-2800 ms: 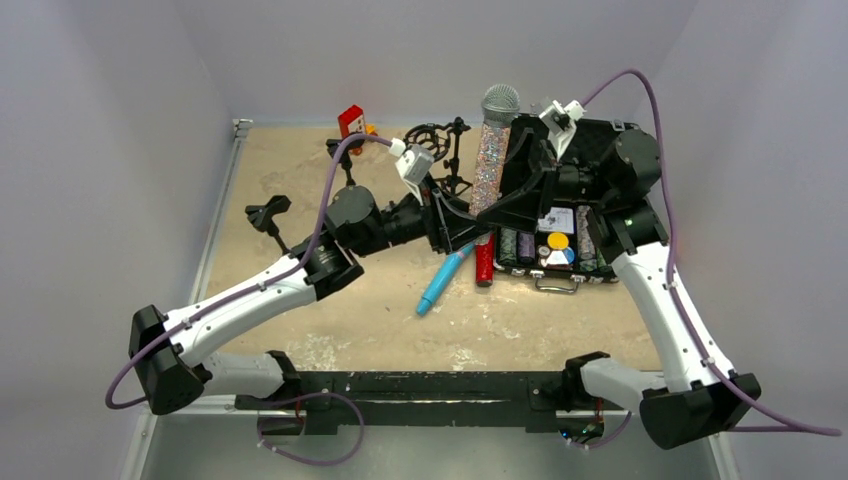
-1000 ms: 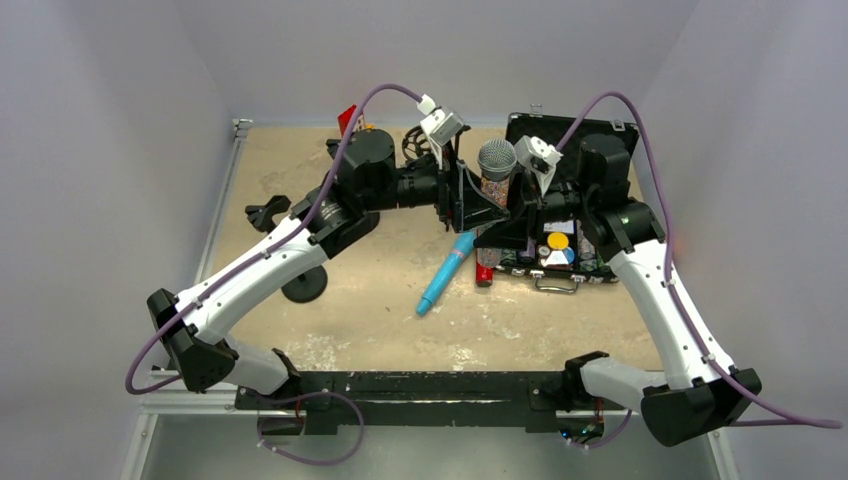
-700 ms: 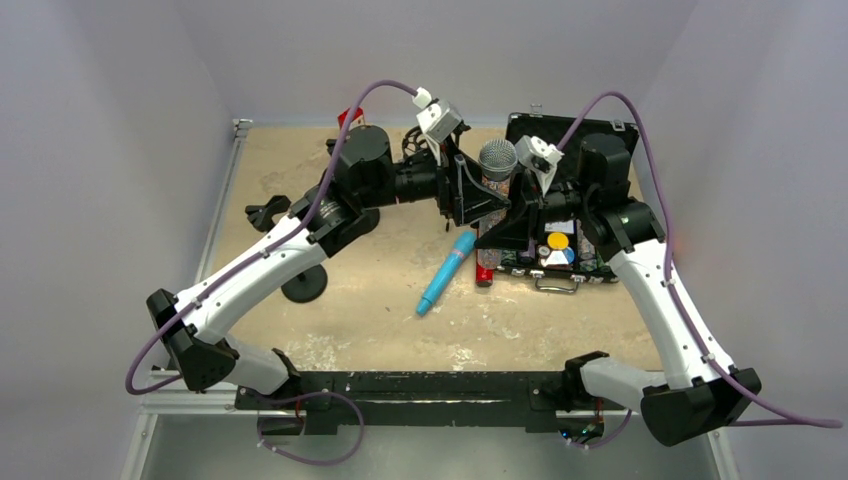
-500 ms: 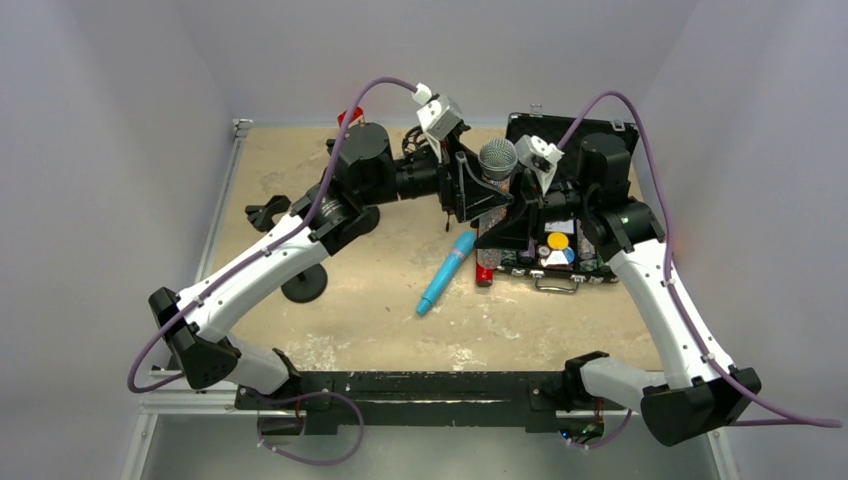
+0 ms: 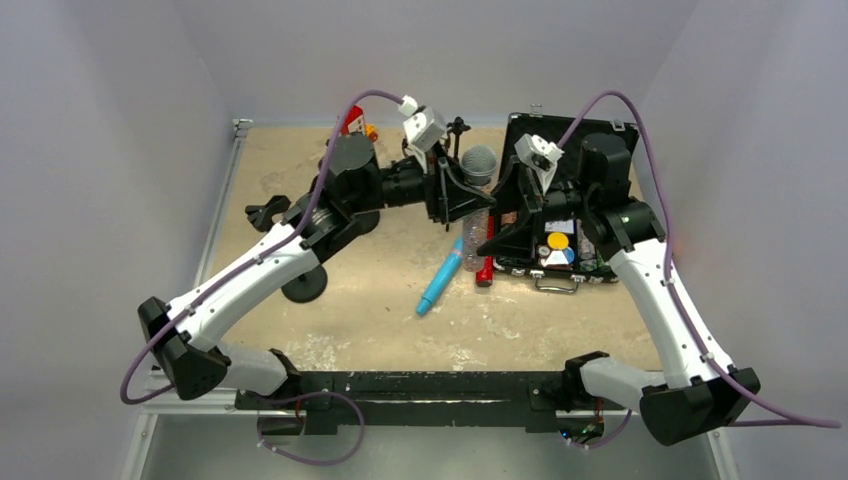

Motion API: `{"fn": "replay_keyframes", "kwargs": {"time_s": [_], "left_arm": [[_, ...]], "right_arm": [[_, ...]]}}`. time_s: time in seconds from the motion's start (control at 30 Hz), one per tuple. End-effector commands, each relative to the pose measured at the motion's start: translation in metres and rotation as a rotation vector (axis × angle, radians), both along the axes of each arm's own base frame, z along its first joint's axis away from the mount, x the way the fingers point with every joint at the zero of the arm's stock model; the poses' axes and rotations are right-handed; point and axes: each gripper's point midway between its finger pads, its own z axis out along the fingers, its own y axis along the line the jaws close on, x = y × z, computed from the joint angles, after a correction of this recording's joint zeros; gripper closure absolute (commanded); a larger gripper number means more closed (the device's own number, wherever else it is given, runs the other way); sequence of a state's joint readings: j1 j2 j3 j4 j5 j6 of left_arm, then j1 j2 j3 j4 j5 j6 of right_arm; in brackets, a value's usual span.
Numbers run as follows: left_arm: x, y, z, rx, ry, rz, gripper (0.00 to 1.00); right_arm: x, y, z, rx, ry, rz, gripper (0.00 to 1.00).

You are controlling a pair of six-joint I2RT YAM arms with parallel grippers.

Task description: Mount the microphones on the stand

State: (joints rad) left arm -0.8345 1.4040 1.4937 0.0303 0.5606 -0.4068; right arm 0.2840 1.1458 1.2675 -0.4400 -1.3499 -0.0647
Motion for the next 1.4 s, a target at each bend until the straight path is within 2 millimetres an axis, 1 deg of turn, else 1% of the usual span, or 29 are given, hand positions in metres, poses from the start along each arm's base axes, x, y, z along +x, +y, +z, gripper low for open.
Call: {"fn": "replay_keyframes", "kwargs": {"time_s": [0.0,0.07,0.13,0.17,0.23,0.27,0.3,0.37,0.43,0.47,0.53,0.57,0.63,0.67,0.77,1.03,1.17,1.37], "left_arm": [[0.007,0.061,0.033,-0.1,-0.082,0.16,1.0],[0.014,0.083,0.031,-0.094,-0.085,0.234,1.0],[0.025,0.101,0.033,-0.079,-0.11,0.323,1.0],[0.031,0.108,0.037,-0.073,-0.137,0.368,1.0],[0.051,0.122,0.042,-0.048,-0.158,0.461,1.0],[0.059,0.127,0.053,-0.057,-0.178,0.494,1.0],[0.07,0.132,0.06,-0.061,-0.188,0.529,1.0],[0.092,0.136,0.073,-0.075,-0.212,0.574,1.0],[0.109,0.137,0.092,-0.107,-0.269,0.613,1.0],[0.117,0.137,0.1,-0.117,-0.288,0.626,1.0],[0.131,0.133,0.111,-0.126,-0.323,0.64,1.0],[0.138,0.131,0.116,-0.13,-0.339,0.649,1.0],[0.152,0.128,0.121,-0.127,-0.368,0.67,1.0],[0.163,0.126,0.117,-0.111,-0.376,0.684,1.0],[0.181,0.123,0.115,-0.089,-0.413,0.715,1.0],[0.215,0.115,0.095,-0.042,-0.441,0.745,1.0],[0.224,0.112,0.081,-0.028,-0.409,0.738,1.0],[0.226,0.113,0.063,-0.029,-0.355,0.728,1.0]], "right_arm": [[0.001,-0.013,0.009,0.004,-0.077,-0.057,0.13],[0.006,-0.021,0.005,-0.004,-0.084,-0.092,0.11],[0.014,-0.029,-0.004,-0.019,-0.098,-0.136,0.11],[0.018,-0.033,-0.011,-0.029,-0.099,-0.156,0.11],[0.024,-0.038,-0.029,-0.05,-0.112,-0.183,0.11],[0.025,-0.04,-0.044,-0.064,-0.104,-0.192,0.11],[0.025,-0.041,-0.055,-0.069,-0.114,-0.196,0.11],[0.019,-0.041,-0.073,-0.06,-0.133,-0.187,0.11],[0.013,-0.042,-0.088,-0.048,-0.172,-0.183,0.1],[0.009,-0.043,-0.091,-0.037,-0.21,-0.171,0.1],[0.007,-0.045,-0.097,-0.028,-0.251,-0.173,0.09],[0.008,-0.046,-0.099,-0.027,-0.248,-0.175,0.09],[0.01,-0.047,-0.101,-0.027,-0.232,-0.174,0.1],[0.01,-0.047,-0.102,-0.026,-0.23,-0.173,0.1],[0.011,-0.048,-0.104,-0.025,-0.229,-0.173,0.1],[0.016,-0.05,-0.107,-0.035,-0.221,-0.179,0.1],[0.017,-0.05,-0.107,-0.036,-0.218,-0.18,0.1],[0.017,-0.05,-0.107,-0.035,-0.215,-0.18,0.1]]}}
